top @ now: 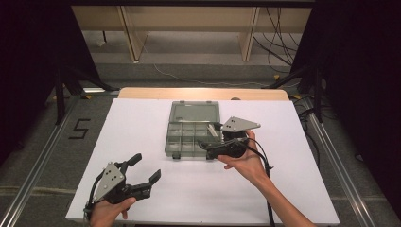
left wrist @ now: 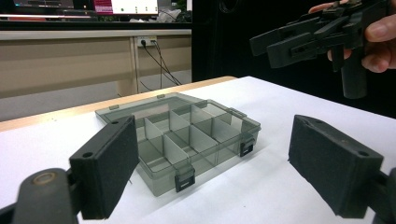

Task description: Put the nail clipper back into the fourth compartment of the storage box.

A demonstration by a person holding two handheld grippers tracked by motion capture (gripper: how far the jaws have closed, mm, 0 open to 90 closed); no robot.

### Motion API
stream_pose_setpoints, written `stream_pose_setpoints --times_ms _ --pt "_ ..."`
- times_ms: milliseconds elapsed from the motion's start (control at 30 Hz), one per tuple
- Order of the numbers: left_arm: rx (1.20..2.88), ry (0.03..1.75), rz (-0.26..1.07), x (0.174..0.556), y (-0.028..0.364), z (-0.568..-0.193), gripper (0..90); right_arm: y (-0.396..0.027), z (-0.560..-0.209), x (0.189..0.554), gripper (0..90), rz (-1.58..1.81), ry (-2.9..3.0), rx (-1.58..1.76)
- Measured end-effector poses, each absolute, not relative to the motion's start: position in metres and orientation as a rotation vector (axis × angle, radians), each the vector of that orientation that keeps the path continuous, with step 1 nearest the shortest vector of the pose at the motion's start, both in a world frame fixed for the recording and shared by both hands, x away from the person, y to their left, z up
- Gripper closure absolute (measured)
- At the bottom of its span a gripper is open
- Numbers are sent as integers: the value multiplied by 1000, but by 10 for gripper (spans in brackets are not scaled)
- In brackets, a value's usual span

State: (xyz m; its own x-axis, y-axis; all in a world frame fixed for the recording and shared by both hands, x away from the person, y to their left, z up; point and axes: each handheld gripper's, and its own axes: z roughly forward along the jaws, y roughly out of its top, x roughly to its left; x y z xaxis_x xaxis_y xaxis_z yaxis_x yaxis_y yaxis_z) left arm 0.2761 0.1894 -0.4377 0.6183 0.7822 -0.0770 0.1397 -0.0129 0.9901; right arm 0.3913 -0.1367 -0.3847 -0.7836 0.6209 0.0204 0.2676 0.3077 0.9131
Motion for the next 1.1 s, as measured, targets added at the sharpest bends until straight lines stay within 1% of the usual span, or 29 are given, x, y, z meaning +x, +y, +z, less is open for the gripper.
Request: stream_pose_setpoints --times_ms 167,767,1100 --pt "1528 804 607 276 189 -438 156 -140 -386 386 160 1502 2213 802" --pt "1526 804 607 276 189 -438 156 -156 -388 364 158 1626 2158 765" --pt "1527 802 609 276 189 -437 156 -168 -398 350 159 1645 2110 761"
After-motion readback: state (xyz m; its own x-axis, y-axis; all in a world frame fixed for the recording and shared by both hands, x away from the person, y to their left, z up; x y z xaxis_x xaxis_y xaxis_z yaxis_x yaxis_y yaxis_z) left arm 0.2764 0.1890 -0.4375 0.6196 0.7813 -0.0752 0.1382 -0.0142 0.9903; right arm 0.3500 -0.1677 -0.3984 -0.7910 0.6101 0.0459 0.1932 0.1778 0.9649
